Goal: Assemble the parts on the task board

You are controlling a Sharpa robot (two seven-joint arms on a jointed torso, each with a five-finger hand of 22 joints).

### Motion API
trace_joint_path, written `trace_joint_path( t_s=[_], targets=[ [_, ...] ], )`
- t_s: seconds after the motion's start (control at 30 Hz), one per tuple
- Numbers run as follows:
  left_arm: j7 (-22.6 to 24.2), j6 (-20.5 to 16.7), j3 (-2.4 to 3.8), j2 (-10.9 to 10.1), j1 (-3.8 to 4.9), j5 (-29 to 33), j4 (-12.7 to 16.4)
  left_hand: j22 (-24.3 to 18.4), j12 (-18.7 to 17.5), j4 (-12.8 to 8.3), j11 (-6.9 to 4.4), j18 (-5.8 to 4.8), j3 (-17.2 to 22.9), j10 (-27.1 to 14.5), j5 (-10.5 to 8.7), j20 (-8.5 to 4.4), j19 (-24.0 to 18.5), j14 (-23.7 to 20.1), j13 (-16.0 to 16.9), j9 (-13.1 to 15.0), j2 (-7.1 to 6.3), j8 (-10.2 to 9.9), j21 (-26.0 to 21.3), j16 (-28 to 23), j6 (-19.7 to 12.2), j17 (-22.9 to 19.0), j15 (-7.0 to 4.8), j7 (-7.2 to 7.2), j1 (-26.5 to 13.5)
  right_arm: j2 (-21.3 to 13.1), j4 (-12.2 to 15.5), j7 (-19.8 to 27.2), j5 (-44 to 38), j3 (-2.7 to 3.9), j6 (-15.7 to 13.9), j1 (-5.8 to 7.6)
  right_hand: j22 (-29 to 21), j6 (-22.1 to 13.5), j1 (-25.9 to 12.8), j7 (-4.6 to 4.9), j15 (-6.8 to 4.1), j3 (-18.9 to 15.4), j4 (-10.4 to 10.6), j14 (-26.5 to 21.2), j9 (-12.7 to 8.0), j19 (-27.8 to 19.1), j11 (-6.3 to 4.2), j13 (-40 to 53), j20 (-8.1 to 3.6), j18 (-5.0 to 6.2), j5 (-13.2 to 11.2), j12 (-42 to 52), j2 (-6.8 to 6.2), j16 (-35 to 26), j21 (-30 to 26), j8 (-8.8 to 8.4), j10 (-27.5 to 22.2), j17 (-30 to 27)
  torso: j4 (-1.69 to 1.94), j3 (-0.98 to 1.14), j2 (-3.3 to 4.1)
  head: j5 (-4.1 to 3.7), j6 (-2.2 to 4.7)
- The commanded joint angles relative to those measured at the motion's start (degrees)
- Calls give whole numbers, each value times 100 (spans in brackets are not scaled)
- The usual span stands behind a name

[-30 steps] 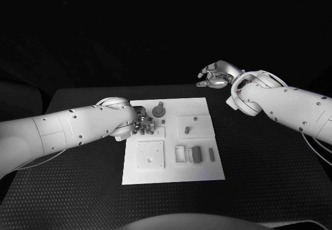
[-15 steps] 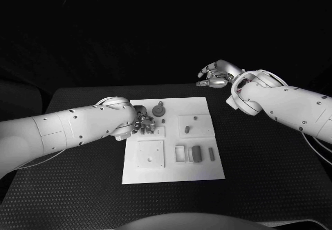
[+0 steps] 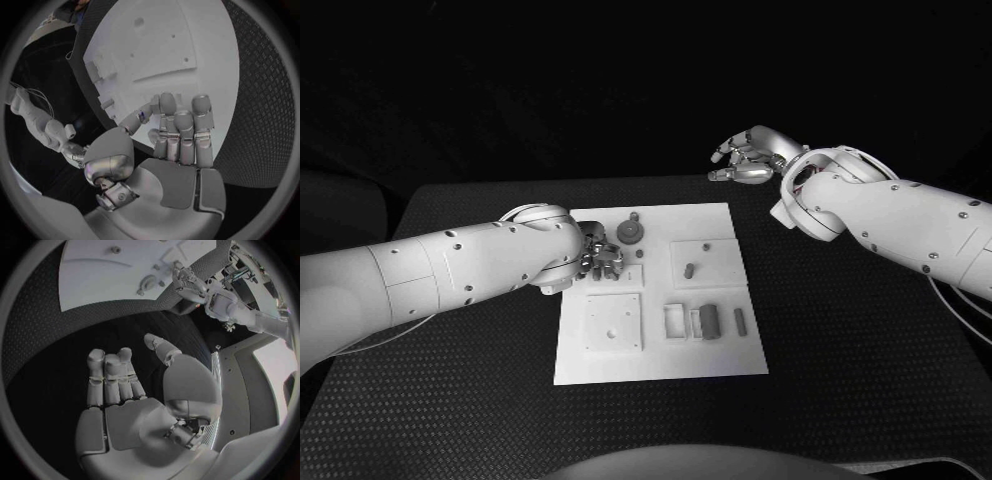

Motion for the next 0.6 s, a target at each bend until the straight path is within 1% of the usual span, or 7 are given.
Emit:
trace_joint_path(
  t_s=[0.03,0.13,0.6],
  targets=[
    [-14,-21,-20,4,-33,-41,-6,125,34,198,-388,111,389,385,-1,-413,414,190,3,9,79,477,29,26,697,-7,-328,-361,25,2,7,44,-10,3,58,1,-7,-12,-21,104,8,-8,-43,-31,-7,-12,-1,-7,10,304,15,27,48,-21,-28,28,-21,-9,2,2,-2,-5,-4],
    [-6,-13,-19,-2,-33,-40,-5,124,37,198,-388,111,390,384,-3,-413,414,190,3,13,81,478,31,28,697,-10,-329,-361,23,1,1,43,-10,3,59,1,-7,-12,-22,104,8,-8,-44,-32,-7,-12,-1,-8,10,304,16,27,49,-21,-29,28,-21,-9,4,-1,1,-11,-8],
    [32,15,-17,-39,-33,132,23,123,47,198,-389,109,393,380,-10,-411,410,187,1,28,85,479,39,37,692,-21,-330,-361,10,7,-14,43,-9,3,73,0,-8,-13,-25,104,8,-9,-46,-32,-10,-12,-1,-11,12,304,16,30,53,-21,-30,29,-22,-10,2,-4,1,-21,-13]
  ],
)
